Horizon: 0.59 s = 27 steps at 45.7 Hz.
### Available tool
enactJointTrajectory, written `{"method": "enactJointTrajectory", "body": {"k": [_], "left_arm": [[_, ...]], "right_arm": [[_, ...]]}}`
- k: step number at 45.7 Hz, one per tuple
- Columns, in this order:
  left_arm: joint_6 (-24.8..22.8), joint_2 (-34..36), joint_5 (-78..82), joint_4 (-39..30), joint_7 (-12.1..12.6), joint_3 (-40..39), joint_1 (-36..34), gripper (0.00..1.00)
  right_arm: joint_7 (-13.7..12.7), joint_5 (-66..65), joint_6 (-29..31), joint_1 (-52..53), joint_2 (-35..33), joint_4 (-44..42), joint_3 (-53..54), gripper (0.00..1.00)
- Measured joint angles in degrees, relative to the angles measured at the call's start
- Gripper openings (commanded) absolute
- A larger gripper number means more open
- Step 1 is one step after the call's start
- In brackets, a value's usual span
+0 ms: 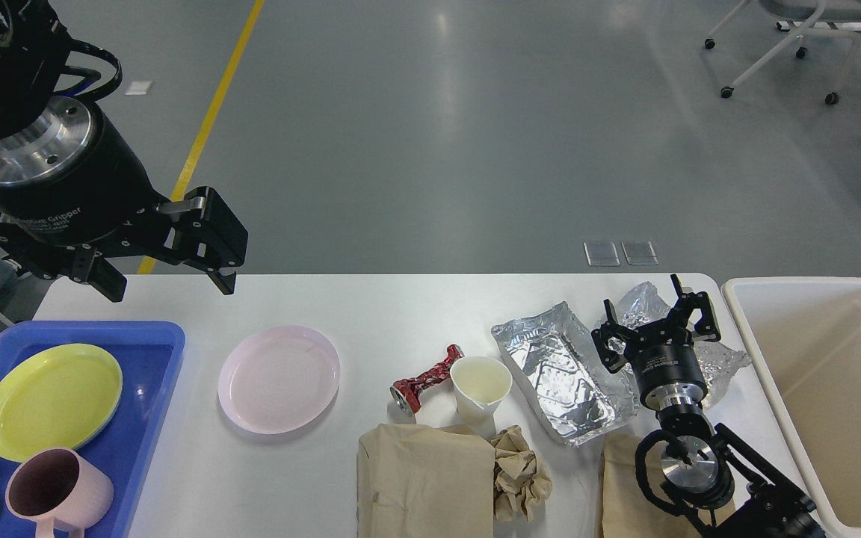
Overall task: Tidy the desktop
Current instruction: 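Raise the left gripper and move it toward the pink plate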
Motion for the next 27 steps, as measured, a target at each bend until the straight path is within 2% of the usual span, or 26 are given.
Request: {"method": "enactJointTrajectory", "body": {"k": [18,22,27], "left_arm": [[0.6,0.5,0.4,2.3,-0.1,-0.8,2.1,0.96],[1.1,1.0,0.1,3.8,-0.5,-1.2,5.6,0.96],[2.7,0.8,-0.4,8.3,-0.3,-2.7,13.9,0.96]], "right_arm": [[0.0,0.0,0.0,0.0,0.0,0.0,0.0,1.0],[0.0,0.0,0.0,0.0,0.0,0.0,0.0,1.0],[0.0,0.0,0.0,0.0,0.0,0.0,0.0,1.0]]}}
